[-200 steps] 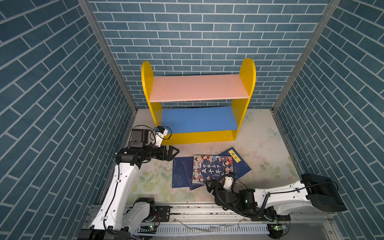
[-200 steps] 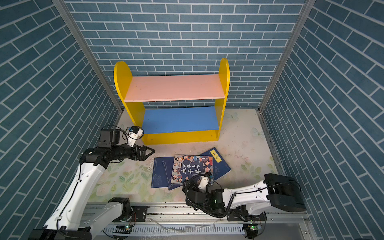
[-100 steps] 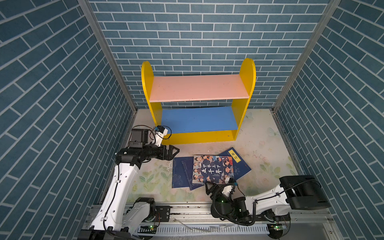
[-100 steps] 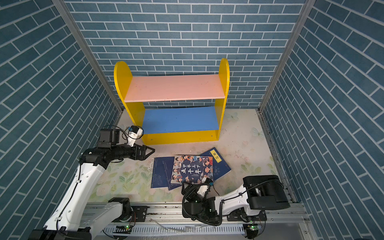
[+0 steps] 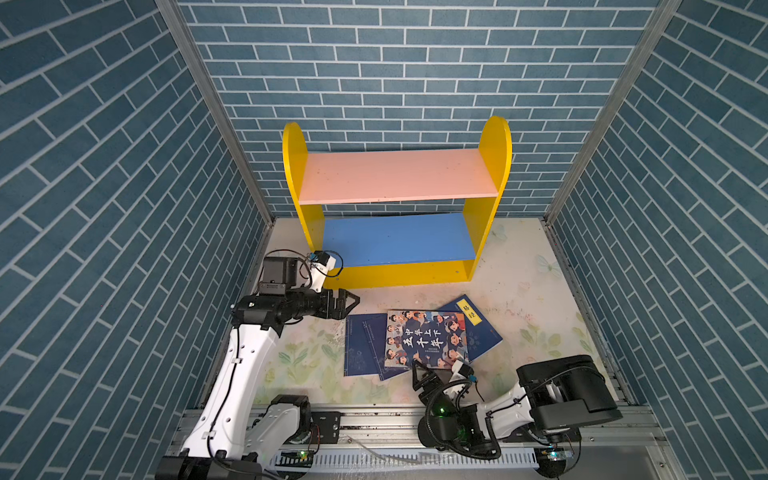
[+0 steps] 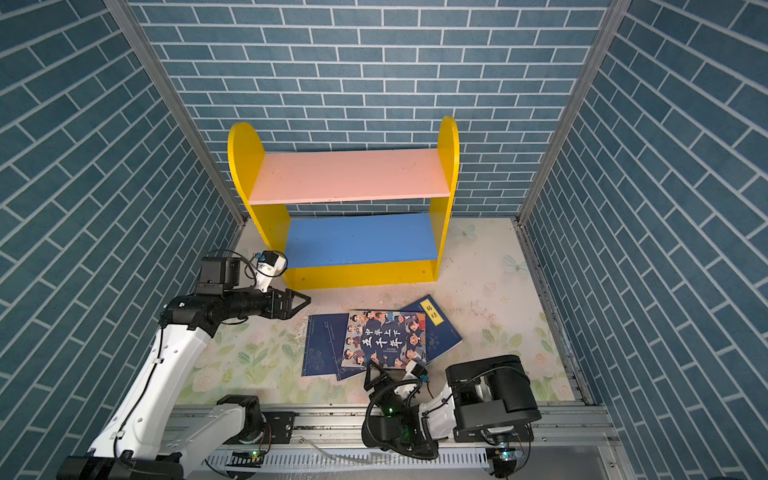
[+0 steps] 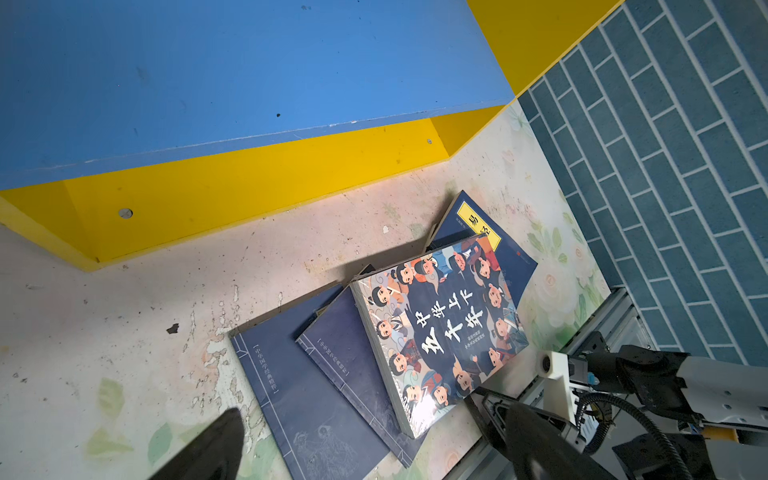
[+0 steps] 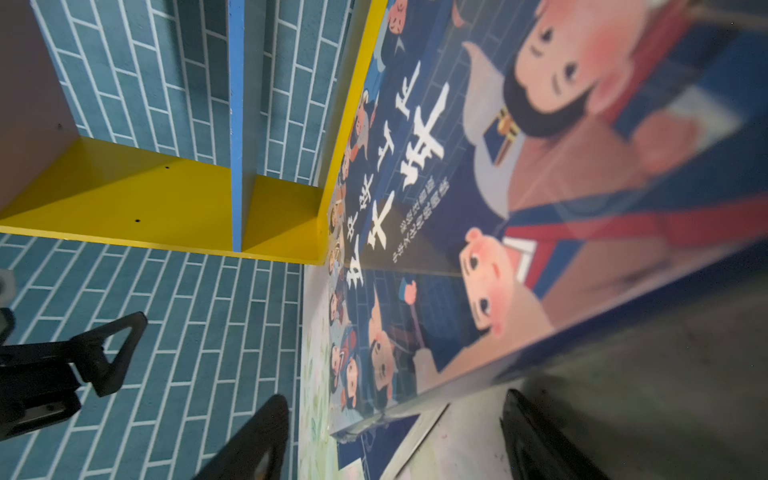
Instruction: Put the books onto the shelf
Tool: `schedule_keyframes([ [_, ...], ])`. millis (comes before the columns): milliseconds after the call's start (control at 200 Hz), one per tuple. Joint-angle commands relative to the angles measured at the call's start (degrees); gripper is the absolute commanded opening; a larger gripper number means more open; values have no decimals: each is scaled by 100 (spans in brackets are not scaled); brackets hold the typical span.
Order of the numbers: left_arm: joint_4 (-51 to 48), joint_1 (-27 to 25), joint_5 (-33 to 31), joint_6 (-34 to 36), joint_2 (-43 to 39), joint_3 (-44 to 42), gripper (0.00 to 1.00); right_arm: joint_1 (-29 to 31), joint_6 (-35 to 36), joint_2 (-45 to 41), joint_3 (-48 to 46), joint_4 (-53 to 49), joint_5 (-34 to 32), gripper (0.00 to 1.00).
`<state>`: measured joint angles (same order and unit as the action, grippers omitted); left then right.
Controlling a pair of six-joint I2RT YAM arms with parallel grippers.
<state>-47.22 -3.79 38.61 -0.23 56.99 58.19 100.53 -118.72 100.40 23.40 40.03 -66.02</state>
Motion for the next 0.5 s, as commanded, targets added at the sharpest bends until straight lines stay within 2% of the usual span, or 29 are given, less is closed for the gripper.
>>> schedule_keyframes([
  [0,32,-33,17,24,-36,67,100,6,-2196,480,-229,370,-207,78],
  [90,64,-34,45,-42,-45,95,100,3,-2294,533,-255,402,-310,75],
  [295,22,-34,111,-126,-56,105,100,8,-2875,286,-328,-402,-393,72],
  [495,-24,-34,173,-187,-91,85,100,-3,-3051,151,-531,-483,-517,67],
])
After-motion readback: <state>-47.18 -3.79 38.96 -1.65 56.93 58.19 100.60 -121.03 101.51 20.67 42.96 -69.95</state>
